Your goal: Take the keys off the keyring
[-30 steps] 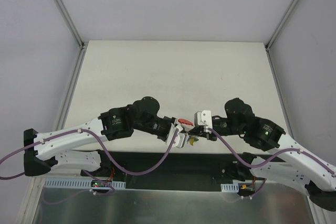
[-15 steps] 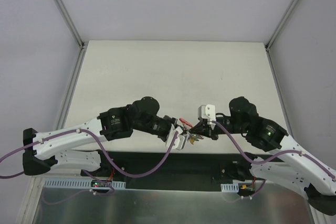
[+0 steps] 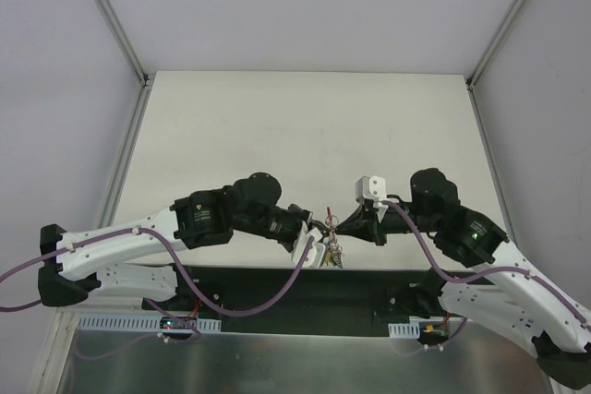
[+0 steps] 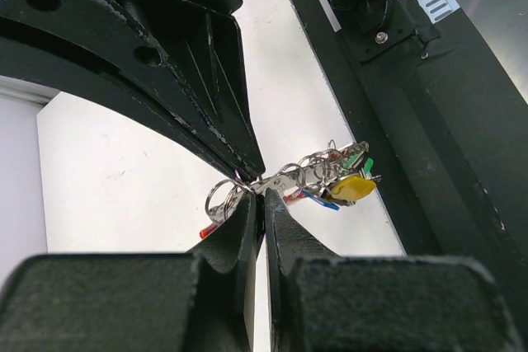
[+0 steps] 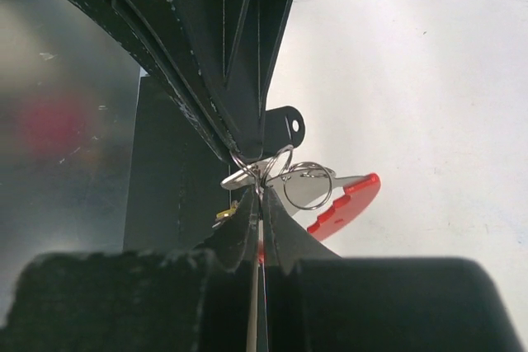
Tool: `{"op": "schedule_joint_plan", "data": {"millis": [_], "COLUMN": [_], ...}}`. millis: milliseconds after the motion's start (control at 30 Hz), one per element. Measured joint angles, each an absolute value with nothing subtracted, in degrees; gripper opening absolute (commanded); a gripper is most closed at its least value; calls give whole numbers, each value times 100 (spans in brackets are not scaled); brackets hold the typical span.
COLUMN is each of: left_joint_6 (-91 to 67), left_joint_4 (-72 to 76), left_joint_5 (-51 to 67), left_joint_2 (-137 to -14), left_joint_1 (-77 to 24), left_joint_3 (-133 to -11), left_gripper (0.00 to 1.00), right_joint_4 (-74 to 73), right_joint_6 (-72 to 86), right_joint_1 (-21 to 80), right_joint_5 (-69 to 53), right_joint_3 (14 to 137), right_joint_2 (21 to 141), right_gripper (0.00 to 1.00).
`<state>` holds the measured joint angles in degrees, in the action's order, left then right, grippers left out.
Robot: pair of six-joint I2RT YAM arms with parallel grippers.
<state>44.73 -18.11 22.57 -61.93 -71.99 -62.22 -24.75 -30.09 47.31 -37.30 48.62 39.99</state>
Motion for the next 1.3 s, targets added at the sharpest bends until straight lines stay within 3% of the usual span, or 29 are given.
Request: {"op": "schedule_joint_plan", "data": {"millis": [667, 1300], "left_joint_6": [4591, 4292], "left_joint_4": [-1929, -1566], "left_joint_5": [2126, 1855], "left_joint_2": [-6086, -6049], "left_joint_1": [-7282, -7282], "left_joint_3": [-6211, -5822], "left_gripper": [0, 0], "right_joint_4": [-2110, -784], "right_joint_6": [-2104, -703], "right_joint_1": [3883, 3833], "right_joint_5": [-4591, -4327], "right_joint_3": [4700, 3933], "right_joint_2": [4038, 3938], "right_gripper": [1, 1]}}
